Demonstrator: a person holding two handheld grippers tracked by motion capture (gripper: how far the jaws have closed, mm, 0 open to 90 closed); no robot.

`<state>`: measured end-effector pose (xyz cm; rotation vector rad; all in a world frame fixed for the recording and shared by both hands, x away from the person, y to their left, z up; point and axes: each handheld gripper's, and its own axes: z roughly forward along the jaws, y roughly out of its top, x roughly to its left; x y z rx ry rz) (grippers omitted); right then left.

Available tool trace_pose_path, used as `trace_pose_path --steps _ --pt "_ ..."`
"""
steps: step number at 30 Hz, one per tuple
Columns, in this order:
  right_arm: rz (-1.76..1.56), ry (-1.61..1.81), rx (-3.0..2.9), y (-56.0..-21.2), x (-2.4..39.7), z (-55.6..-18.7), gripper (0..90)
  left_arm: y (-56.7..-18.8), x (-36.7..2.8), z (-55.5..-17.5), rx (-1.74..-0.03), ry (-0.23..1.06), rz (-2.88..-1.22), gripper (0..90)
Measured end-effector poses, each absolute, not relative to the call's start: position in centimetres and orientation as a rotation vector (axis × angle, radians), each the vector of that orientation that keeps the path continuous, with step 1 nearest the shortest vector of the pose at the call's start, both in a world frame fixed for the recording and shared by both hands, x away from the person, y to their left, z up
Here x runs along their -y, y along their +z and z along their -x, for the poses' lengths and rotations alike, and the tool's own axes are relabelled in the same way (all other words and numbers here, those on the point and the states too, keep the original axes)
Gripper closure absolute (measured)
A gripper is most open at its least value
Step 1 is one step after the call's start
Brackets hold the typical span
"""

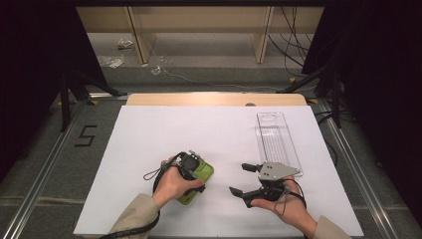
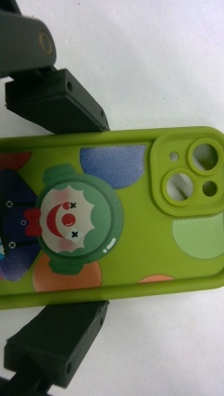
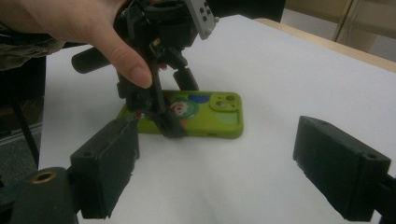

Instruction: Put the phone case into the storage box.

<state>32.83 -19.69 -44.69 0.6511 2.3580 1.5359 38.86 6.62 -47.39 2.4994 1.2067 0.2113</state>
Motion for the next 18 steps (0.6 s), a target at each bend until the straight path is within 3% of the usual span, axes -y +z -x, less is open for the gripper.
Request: trace_pose_path --steps 18 --pt "-0.652 1.541 -2.346 -44.63 19.74 -32.88 15.5 -47.33 -6.83 -38.65 -1.183 0.207 -2.481 16.0"
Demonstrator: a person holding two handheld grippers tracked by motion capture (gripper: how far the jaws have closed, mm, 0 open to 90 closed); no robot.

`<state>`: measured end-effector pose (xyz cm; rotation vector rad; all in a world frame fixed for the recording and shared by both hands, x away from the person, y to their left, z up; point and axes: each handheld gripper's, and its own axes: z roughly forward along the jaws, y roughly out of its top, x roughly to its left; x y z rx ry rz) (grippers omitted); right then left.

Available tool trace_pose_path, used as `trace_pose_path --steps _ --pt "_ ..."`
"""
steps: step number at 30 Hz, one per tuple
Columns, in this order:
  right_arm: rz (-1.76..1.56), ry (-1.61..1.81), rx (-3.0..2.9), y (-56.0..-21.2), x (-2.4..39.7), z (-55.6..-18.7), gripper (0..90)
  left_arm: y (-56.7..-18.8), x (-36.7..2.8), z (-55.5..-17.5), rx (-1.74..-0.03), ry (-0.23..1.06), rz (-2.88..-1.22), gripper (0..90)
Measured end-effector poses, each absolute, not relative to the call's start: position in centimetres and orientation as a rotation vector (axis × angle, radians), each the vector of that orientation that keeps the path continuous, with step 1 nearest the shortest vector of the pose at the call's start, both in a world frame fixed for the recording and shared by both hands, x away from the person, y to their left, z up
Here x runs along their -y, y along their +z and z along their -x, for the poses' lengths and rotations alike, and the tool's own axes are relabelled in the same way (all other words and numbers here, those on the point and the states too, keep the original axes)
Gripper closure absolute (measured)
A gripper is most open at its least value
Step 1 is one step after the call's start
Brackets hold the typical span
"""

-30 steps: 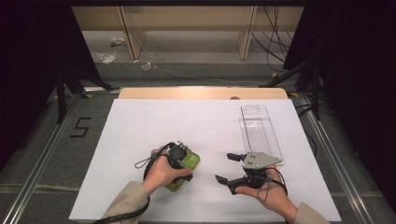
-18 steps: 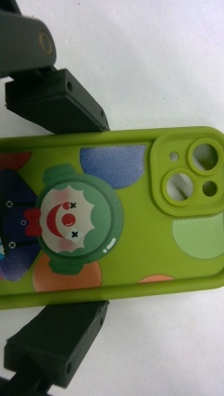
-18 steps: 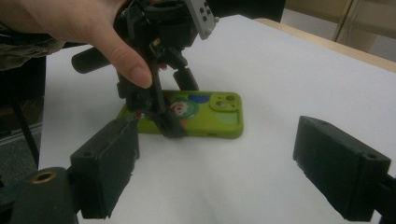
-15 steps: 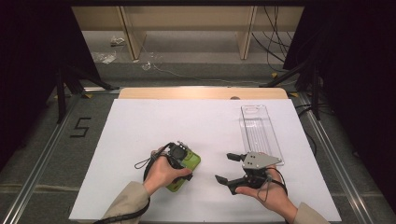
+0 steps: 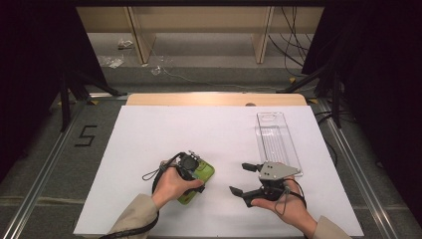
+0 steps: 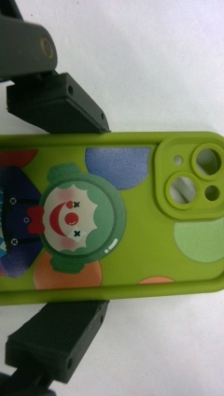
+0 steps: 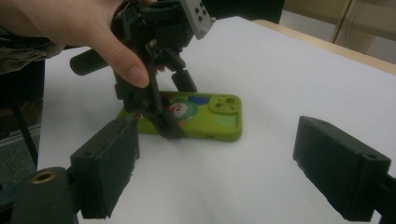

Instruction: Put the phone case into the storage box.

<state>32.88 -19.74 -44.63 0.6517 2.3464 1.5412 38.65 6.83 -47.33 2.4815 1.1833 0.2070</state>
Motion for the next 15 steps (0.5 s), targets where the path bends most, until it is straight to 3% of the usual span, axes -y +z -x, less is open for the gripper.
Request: trace_pose_path --steps 15 --pt "-0.672 1.548 -2.323 -44.6 19.9 -33.3 15.4 -46.1 -7.0 -37.7 -1.085 0.304 -2.370 16.0"
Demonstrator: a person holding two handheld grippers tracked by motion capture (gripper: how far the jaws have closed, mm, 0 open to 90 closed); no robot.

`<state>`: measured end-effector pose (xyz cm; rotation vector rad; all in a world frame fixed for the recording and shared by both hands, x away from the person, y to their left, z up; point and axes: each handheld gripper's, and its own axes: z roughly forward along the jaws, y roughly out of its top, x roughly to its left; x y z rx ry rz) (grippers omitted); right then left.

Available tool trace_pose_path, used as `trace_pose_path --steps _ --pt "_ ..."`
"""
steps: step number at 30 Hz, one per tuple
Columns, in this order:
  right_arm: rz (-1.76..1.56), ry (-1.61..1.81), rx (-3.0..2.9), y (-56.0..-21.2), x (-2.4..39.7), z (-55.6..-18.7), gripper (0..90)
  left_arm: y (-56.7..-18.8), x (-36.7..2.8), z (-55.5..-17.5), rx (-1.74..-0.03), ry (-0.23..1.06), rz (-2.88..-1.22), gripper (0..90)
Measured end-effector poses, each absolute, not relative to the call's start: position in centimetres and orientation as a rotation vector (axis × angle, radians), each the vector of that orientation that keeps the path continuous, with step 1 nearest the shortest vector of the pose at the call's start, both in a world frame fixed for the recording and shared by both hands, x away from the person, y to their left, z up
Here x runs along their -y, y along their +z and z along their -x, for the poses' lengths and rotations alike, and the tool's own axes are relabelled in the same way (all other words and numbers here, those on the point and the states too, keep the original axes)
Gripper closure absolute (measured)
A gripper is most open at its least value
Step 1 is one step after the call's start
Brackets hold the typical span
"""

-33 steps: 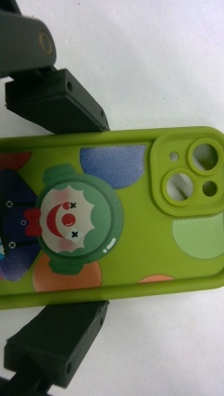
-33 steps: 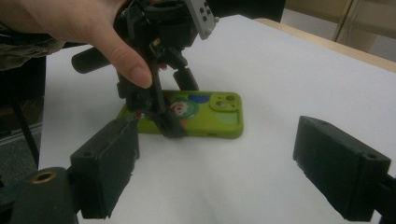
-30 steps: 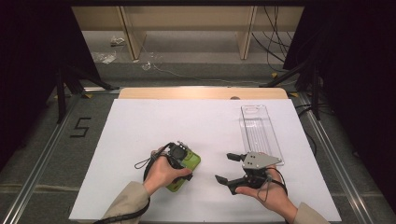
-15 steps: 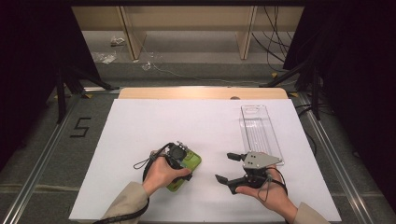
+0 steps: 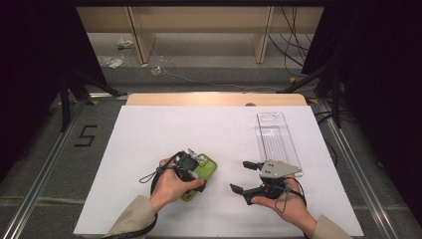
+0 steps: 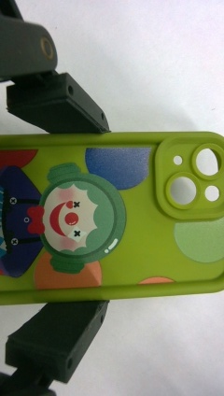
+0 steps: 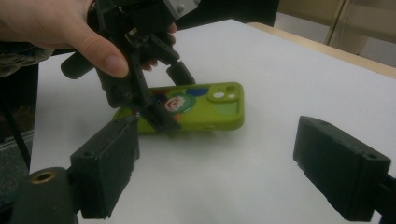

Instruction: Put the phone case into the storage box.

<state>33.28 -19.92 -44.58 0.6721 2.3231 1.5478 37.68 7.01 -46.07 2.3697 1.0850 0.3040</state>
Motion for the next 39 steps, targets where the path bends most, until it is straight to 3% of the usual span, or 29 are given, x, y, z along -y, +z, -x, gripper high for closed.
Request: trace_pose_path --steps 39 --pt "-0.757 1.588 -2.214 -43.1 19.9 -35.3 15.3 -44.7 -6.1 -35.4 -0.933 0.477 -2.173 16.0"
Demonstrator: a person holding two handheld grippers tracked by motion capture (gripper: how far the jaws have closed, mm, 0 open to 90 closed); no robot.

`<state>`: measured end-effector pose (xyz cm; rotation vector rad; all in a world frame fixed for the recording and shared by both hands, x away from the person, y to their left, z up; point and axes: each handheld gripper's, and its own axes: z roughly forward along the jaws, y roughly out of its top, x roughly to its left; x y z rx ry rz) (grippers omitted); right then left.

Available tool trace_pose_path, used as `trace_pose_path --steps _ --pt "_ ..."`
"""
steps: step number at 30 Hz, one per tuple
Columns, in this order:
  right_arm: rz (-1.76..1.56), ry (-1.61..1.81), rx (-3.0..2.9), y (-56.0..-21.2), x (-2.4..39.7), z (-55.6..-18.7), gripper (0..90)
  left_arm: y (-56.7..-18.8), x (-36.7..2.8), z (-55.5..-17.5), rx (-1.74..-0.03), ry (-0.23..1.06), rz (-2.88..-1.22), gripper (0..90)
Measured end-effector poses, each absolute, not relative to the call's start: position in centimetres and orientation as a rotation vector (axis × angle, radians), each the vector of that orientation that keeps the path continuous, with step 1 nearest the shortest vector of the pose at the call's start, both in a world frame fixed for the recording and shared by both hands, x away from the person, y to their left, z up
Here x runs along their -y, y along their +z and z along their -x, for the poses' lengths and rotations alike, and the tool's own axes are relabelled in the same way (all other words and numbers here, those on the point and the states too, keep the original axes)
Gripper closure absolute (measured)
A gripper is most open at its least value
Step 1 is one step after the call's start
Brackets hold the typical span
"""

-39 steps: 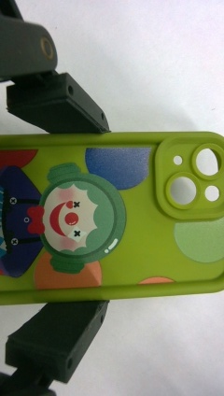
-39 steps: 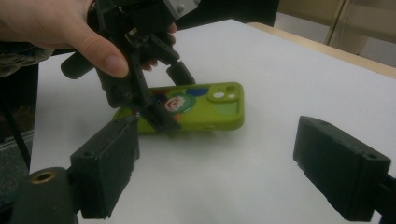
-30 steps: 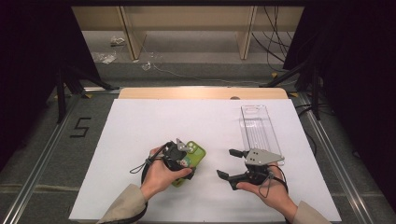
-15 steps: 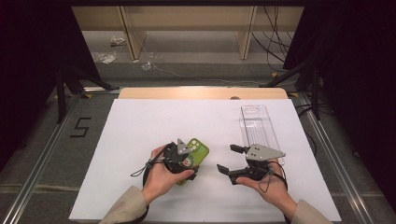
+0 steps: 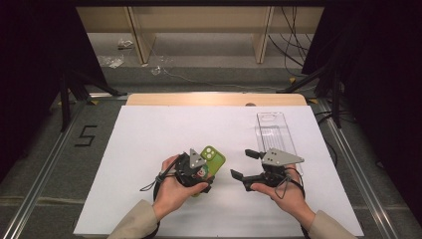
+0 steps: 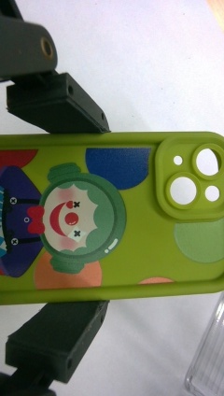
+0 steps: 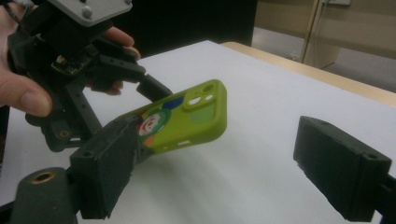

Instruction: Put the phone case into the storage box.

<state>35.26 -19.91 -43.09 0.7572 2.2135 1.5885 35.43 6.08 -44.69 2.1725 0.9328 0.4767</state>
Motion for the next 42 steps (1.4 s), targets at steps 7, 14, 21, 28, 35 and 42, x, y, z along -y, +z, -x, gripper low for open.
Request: trace_pose_path --steps 7,14,21,28,35,42 --pt "-0.766 1.598 -2.201 -42.8 19.7 -35.7 15.3 -44.6 -5.9 -35.2 -0.909 0.488 -2.156 16.0" --pt "-0.761 1.609 -2.191 -42.4 19.1 -36.2 15.4 -44.4 -5.7 -34.9 -0.911 0.503 -2.144 16.0" --pt "-0.757 1.615 -2.189 -42.2 18.5 -36.6 15.4 -44.3 -5.6 -34.8 -0.890 0.502 -2.136 16.1" --pt "-0.766 1.616 -2.191 -42.1 18.1 -37.1 15.4 -44.2 -5.4 -34.6 -0.881 0.504 -2.123 16.0" --pt "-0.765 1.624 -2.182 -41.8 17.6 -37.6 15.5 -44.2 -5.2 -34.5 -0.868 0.506 -2.121 16.0" --pt "-0.766 1.625 -2.187 -41.8 17.0 -38.1 15.5 -44.2 -5.1 -34.3 -0.861 0.514 -2.113 16.0"
